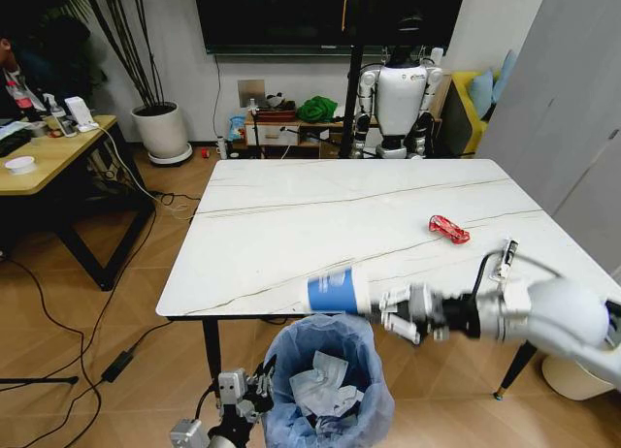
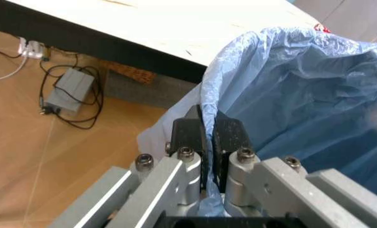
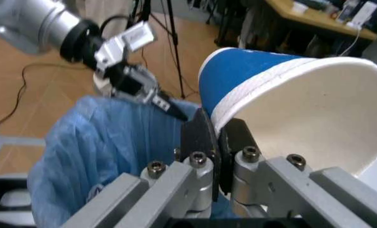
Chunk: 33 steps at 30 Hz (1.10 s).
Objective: Pick up the trash bin and place the trash from the table into it.
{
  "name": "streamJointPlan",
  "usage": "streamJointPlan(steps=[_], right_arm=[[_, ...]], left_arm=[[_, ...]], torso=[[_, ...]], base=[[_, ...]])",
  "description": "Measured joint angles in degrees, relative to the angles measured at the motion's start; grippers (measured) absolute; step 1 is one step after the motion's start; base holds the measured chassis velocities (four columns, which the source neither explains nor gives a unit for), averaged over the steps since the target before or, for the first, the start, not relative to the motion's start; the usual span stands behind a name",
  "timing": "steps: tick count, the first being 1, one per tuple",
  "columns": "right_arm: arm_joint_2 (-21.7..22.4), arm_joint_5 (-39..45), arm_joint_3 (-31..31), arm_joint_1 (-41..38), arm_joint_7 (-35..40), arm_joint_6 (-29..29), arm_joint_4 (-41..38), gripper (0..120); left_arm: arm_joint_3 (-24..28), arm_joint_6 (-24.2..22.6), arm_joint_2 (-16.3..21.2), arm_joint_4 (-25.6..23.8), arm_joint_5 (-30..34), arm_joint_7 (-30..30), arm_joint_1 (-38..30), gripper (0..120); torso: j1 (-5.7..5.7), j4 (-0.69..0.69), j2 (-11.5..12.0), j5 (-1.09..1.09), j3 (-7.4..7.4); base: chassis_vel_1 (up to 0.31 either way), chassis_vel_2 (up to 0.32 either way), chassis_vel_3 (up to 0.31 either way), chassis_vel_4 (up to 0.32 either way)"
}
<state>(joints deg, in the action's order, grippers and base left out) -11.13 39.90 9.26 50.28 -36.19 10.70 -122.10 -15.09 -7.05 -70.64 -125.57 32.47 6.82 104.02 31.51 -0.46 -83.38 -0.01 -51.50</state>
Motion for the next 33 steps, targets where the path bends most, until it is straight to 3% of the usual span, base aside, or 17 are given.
streamJointPlan(steps=[6,9,11,13,16,18,21,22,26,31,32,33], right_arm=[[-1.23,-4.78,1.28,1.87,-0.43,0.04,1.32,0],[-1.67,-5.86,1.21,3.01,-0.55,0.28,1.89,5],[-2.07,-6.55,1.01,3.3,-0.83,0.64,2.62,18],[-2.14,-6.61,0.95,3.25,-0.91,0.68,2.71,20],[-2.58,-6.61,0.76,2.79,-1.04,1.01,3.41,35],[-2.72,-6.55,0.62,2.7,-1.04,1.19,3.73,38],[-4.41,-2.92,-1.33,1.68,-0.62,1.93,5.9,55],[-4.41,-2.92,-1.33,1.68,-0.62,1.93,5.9,55],[-8.72,8.13,-6.92,0.71,-0.43,1.07,11.54,71],[-12.59,10.92,-13.82,3.0,1.85,0.33,15.49,85],[-15.52,11.58,-20.58,6.16,4.29,0.41,17.99,93],[-16.19,11.7,-22.6,7.14,4.62,0.33,18.49,95]], left_arm=[[0.1,0.0,-0.52,0.19,0.15,-0.14,-0.19,0],[-0.35,0.0,-0.52,0.17,0.26,-0.16,-0.19,0],[-0.7,-0.06,-0.44,-0.12,0.46,-0.14,-0.2,0],[-0.73,-0.1,-0.44,-0.16,0.52,-0.13,-0.22,0],[-0.79,-0.25,-0.47,-0.29,0.56,-0.06,-0.21,0],[-0.79,-0.27,-0.48,-0.33,0.56,-0.05,-0.14,0],[-1.25,-0.27,-0.37,-0.52,0.5,-0.03,0.64,0],[-1.25,-0.27,-0.37,-0.52,0.5,-0.03,0.64,0],[-1.74,-0.23,-0.39,-0.53,0.0,-0.1,1.98,0],[-2.2,-0.15,-0.85,-0.8,-0.3,-0.18,2.42,0],[-2.82,-0.09,-0.88,-1.18,-0.31,-0.2,2.83,0],[-2.98,-0.08,-0.85,-1.28,-0.3,-0.22,2.92,0]], torso=[[0.01,0.01,0.01,0.01,0.0],[0.0,0.01,0.02,0.0,0.0],[0.0,0.01,0.01,0.01,0.0],[0.0,0.01,0.01,0.01,0.0],[0.01,0.01,0.02,0.02,0.0],[0.01,0.01,0.02,0.01,0.0],[0.0,-0.01,0.01,0.02,0.0],[0.0,-0.01,0.01,0.02,0.0],[0.0,0.03,0.01,0.01,0.0],[0.02,0.01,0.01,0.02,0.0],[0.02,0.01,0.02,-0.01,-0.01],[0.02,0.02,0.02,-0.02,-0.01]], base=[[0.0,0.0,0.0,0.0],[0.0,0.0,0.0,0.0],[0.0,0.0,0.0,0.0],[0.0,0.0,0.0,0.0],[0.0,0.0,0.0,0.0],[0.0,0.0,0.0,0.0],[0.0,0.0,0.0,0.0],[0.0,0.0,0.0,0.0],[0.0,0.0,0.0,0.0],[0.0,0.0,0.0,0.0],[0.0,0.0,0.0,0.0],[0.0,0.0,0.0,0.0]])
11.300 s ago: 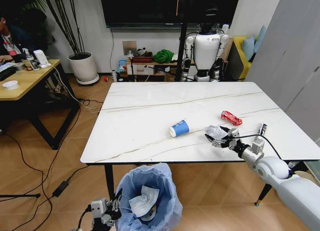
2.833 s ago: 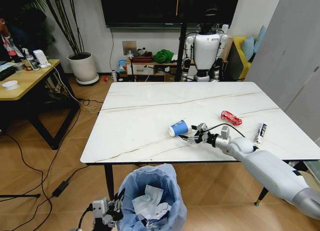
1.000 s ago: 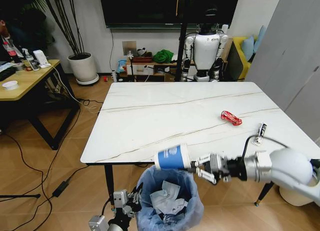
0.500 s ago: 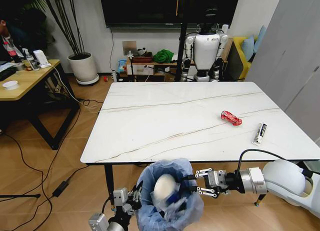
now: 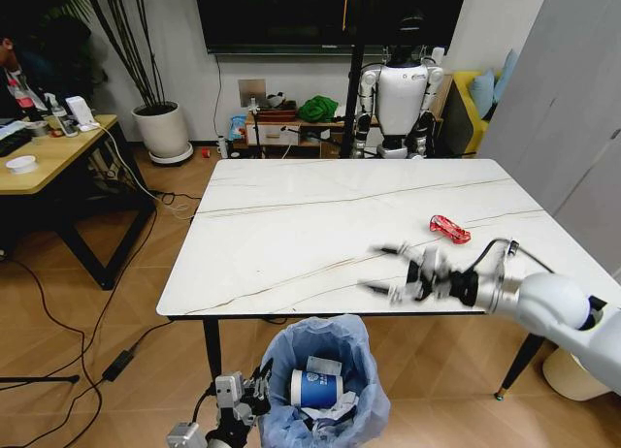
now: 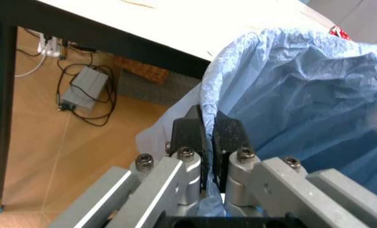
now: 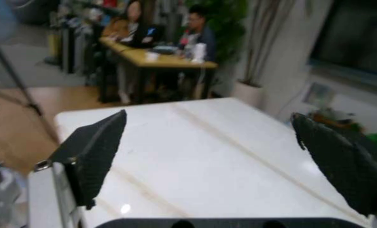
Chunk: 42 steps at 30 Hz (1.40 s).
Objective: Pick up the trash bin and place the trash from the table into it.
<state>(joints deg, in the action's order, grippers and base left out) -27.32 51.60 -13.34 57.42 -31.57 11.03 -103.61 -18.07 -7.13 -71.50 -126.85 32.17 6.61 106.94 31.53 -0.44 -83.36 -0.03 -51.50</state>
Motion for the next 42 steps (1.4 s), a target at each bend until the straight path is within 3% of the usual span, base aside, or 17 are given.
streamJointPlan(steps=[2,6,7,9,10,11,13,18,20,23,26,42], right_arm=[[-0.73,0.08,-2.43,1.22,0.3,-0.17,0.73,98],[-8.06,-0.18,-18.84,11.57,0.62,-1.68,3.23,100],[-8.06,-0.18,-18.84,11.57,0.62,-1.68,3.23,100],[-12.73,-1.55,-25.63,17.36,0.59,-1.98,3.09,100],[-17.35,-3.38,-31.36,21.85,-0.13,-2.05,2.65,100],[-17.35,-3.38,-31.36,21.85,-0.13,-2.05,2.65,100],[-22.41,-5.38,-36.74,26.48,-1.03,-2.05,1.67,100],[-29.97,-7.22,-44.01,30.29,-3.78,-2.33,-0.4,100],[-31.63,-7.78,-44.99,30.8,-4.25,-2.32,-0.51,100],[-38.48,-9.27,-47.93,32.46,-6.07,-2.3,-0.42,100],[-41.45,-9.68,-48.82,32.85,-6.78,-2.32,-0.02,100],[-44.96,-10.47,-48.15,32.98,-8.95,-2.05,1.86,100]], left_arm=[[-0.25,0.03,0.05,-0.09,0.01,-0.01,0.13,0],[-1.27,0.25,-0.25,-0.25,0.01,-0.11,0.54,0],[-1.27,0.25,-0.25,-0.25,0.01,-0.11,0.54,0],[-1.45,0.39,-0.58,-0.25,-0.08,-0.14,0.69,0],[-1.65,0.55,-0.65,-0.25,-0.35,-0.25,0.86,0],[-1.65,0.55,-0.65,-0.25,-0.35,-0.25,0.86,0],[-2.19,0.7,-0.52,-0.51,-0.58,-0.46,1.18,0],[-3.88,0.88,-0.4,-1.64,-0.52,-0.55,1.93,0],[-4.11,0.95,-0.52,-1.79,-0.52,-0.58,2.16,0],[-4.63,1.21,-0.64,-2.38,-0.67,-0.94,3.19,0],[-5.03,1.28,-0.5,-2.48,-0.71,-1.02,3.39,0],[-5.33,1.23,-0.87,-2.31,-0.64,-0.91,3.47,0]], torso=[[0.0,0.0,0.0,0.04,0.0],[0.0,0.0,-0.01,0.04,0.0],[0.0,0.0,-0.01,0.04,0.0],[0.0,-0.01,0.0,-0.01,0.0],[0.0,-0.04,-0.01,0.02,0.01],[0.0,-0.04,-0.01,0.02,0.01],[-0.02,-0.05,-0.01,0.02,0.01],[-0.02,-0.01,-0.02,0.08,0.01],[-0.02,0.01,-0.01,0.08,0.01],[-0.02,-0.01,-0.01,0.03,0.01],[-0.02,-0.03,-0.02,0.03,0.01],[-0.01,-0.01,-0.01,0.03,0.0]], base=[[0.0,0.0,0.0,0.0],[0.0,0.0,0.0,0.0],[0.0,0.0,0.0,0.0],[0.0,0.0,0.0,0.0],[0.0,0.0,0.0,0.0],[0.0,0.0,0.0,0.0],[0.0,0.0,0.0,0.0],[0.0,0.0,0.0,0.0],[0.0,0.0,0.0,0.0],[0.0,0.0,0.0,0.0],[0.0,0.0,0.0,0.0],[0.0,0.0,0.0,0.0]])
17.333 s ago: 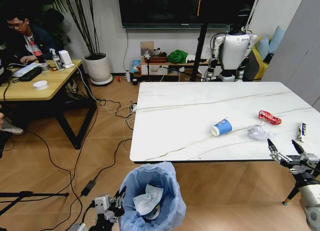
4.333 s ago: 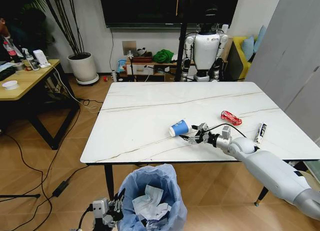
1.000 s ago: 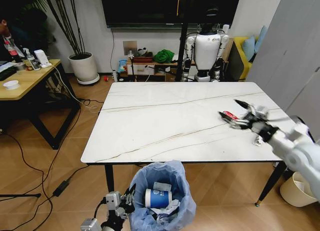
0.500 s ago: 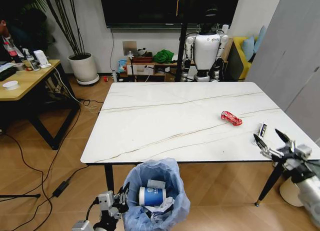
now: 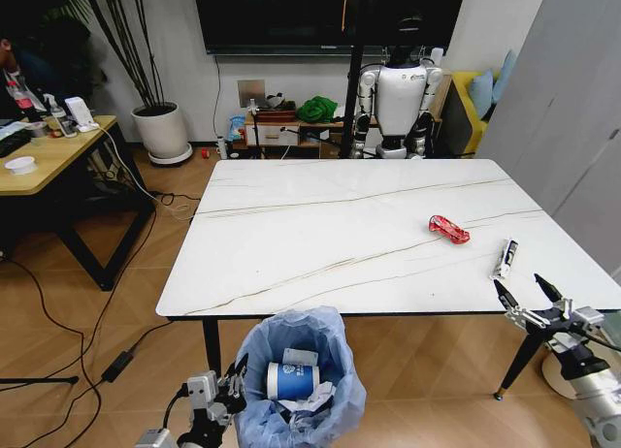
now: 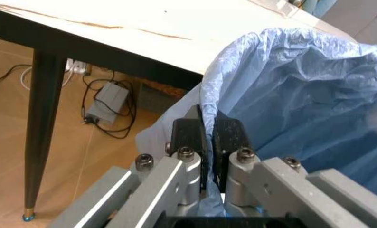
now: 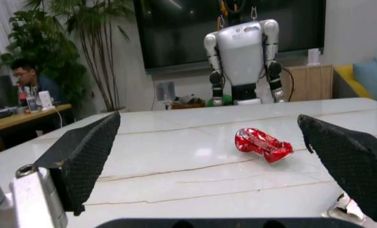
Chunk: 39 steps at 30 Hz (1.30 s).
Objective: Pick up the trash bin and place the trash from the table into it.
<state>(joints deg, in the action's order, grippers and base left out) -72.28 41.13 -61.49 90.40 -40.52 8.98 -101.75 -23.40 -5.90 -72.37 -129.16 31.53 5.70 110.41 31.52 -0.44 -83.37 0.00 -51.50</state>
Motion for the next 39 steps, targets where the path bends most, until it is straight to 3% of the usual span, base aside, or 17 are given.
streamJointPlan(steps=[39], right_arm=[[-0.89,0.73,-0.73,1.39,-1.32,-0.05,0.17,100]], left_arm=[[1.14,0.22,0.02,0.4,-0.74,-0.13,0.34,0]], torso=[[0.0,0.0,0.0,0.0,0.0]], base=[[-0.03,-0.027,0.032,0.026]])
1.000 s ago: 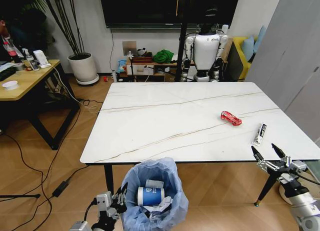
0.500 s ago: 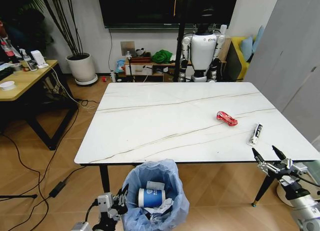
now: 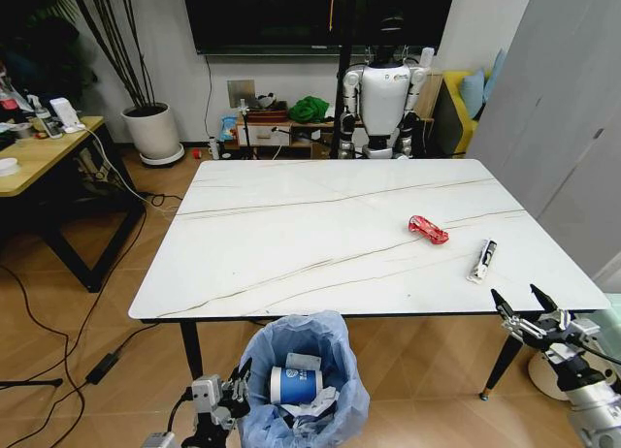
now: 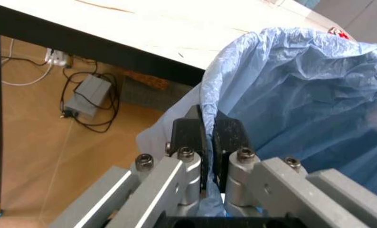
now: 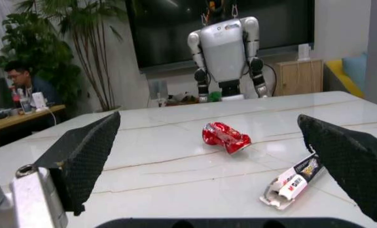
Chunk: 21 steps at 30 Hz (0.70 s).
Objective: Pick up the trash bin and place the trash from the table into it.
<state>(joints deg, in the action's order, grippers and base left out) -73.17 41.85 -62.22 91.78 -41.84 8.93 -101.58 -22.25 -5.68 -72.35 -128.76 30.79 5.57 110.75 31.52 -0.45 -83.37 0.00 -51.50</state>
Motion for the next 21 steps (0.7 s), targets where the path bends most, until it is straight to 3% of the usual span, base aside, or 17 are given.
streamJointPlan(steps=[21], right_arm=[[-0.37,-0.97,0.63,-0.19,-0.32,-0.09,0.08,100]], left_arm=[[0.83,-0.03,-0.13,0.41,-0.44,-0.01,-0.18,0]], torso=[[0.0,0.0,0.01,0.0,0.0]], base=[[-0.066,-0.069,0.068,0.069]])
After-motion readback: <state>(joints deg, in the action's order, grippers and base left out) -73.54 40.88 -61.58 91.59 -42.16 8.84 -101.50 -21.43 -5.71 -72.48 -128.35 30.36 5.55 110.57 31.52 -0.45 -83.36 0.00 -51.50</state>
